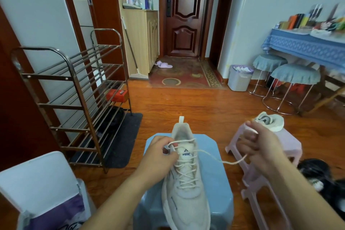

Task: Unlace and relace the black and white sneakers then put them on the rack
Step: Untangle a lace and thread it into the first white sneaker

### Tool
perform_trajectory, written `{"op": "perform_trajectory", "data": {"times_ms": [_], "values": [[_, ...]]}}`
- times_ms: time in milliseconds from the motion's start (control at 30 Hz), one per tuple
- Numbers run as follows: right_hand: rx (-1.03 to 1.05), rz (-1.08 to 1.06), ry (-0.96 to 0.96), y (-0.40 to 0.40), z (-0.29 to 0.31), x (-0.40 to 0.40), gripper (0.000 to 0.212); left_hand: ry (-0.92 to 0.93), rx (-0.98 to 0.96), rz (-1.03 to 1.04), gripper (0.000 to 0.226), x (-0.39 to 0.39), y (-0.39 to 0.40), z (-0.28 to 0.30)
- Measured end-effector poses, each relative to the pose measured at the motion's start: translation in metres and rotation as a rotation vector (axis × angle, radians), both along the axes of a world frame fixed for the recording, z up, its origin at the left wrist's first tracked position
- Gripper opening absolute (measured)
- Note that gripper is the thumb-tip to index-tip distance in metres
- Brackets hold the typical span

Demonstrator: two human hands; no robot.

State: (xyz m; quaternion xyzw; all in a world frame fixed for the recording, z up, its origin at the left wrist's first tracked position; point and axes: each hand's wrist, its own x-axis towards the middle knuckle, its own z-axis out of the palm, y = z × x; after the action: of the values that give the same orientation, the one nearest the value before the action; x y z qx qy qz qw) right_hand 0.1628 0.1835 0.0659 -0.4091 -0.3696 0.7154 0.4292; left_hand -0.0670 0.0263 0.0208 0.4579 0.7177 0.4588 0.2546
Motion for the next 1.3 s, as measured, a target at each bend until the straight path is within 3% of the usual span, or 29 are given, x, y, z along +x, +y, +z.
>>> {"op": "perform_trajectory", "data": {"times_ms": [67, 100, 167, 367, 567, 700, 767, 833, 1000, 1067, 1167, 1300], "values": [[0.505, 0.2, -0.673, -0.024, -0.007, -0.028, 0.022, -0.024, 0.009, 0.009, 0.018, 0.001, 0.001, -0.001], [0.73, 0.311, -0.921, -0.034, -0.014, -0.039, 0.026, -0.018, 0.019, 0.015, 0.017, 0.002, 0.001, -0.002], [0.925, 0.429, -1.137, -0.047, -0.024, -0.05, 0.03, 0.013, 0.037, 0.025, 0.017, 0.002, 0.002, -0.004], [1.015, 0.514, -1.13, -0.04, -0.027, -0.045, 0.028, 0.05, 0.05, 0.033, 0.013, 0.003, 0.002, -0.006], [0.746, 0.486, -0.973, -0.024, -0.024, -0.031, 0.023, 0.117, 0.027, 0.056, 0.015, 0.006, 0.005, -0.006], [0.594, 0.367, -0.842, -0.029, -0.028, -0.056, 0.041, 0.004, -0.031, 0.103, 0.031, 0.012, 0.009, -0.003], [0.62, 0.411, -0.867, -0.035, -0.031, -0.068, 0.052, -0.062, -0.057, 0.116, 0.035, 0.016, 0.011, 0.0], [0.663, 0.451, -0.882, -0.04, -0.033, -0.074, 0.049, -0.078, -0.035, 0.089, 0.034, 0.016, 0.011, 0.004], [0.672, 0.46, -0.868, -0.04, -0.031, -0.067, 0.013, -0.016, -0.043, 0.063, 0.032, 0.009, 0.005, 0.01], [0.758, 0.49, -0.971, -0.043, -0.029, -0.065, 0.008, 0.041, -0.059, 0.062, 0.029, 0.007, 0.004, 0.009], [1.006, 0.438, -1.18, -0.043, -0.023, -0.069, 0.021, 0.0, -0.093, 0.037, 0.029, 0.008, 0.003, 0.011], [1.208, 0.612, -1.188, -0.046, -0.017, -0.088, 0.035, -0.068, -0.137, 0.026, 0.03, 0.011, 0.003, 0.012]]}}
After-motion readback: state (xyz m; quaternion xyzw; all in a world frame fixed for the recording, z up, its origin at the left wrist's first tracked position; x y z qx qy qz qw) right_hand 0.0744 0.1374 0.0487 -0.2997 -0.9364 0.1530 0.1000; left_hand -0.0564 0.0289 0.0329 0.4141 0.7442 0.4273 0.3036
